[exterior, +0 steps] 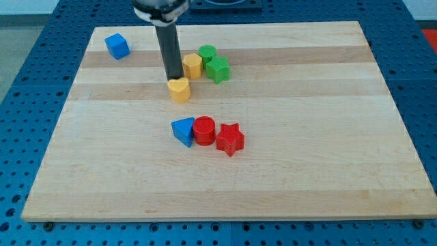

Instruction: Push the hexagon close to the red star

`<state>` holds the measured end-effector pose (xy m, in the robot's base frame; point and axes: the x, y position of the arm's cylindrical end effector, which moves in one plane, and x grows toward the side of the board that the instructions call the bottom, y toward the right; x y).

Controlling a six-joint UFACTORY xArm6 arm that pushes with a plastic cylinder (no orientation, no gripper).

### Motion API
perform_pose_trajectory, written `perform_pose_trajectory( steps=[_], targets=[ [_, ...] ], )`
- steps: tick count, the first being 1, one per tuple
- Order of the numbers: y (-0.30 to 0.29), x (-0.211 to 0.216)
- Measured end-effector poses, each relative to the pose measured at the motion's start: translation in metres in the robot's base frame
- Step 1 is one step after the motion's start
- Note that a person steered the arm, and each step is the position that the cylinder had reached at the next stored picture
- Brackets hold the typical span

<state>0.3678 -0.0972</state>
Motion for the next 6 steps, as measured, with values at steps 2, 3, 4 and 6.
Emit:
perform_pose_trajectory(
  steps=[2, 3, 4, 6],
  targets=[
    [-0.011, -0.049],
    [-0.028, -0.106],
    [0.009, -0.085],
    [0.07, 0.011]
  ],
)
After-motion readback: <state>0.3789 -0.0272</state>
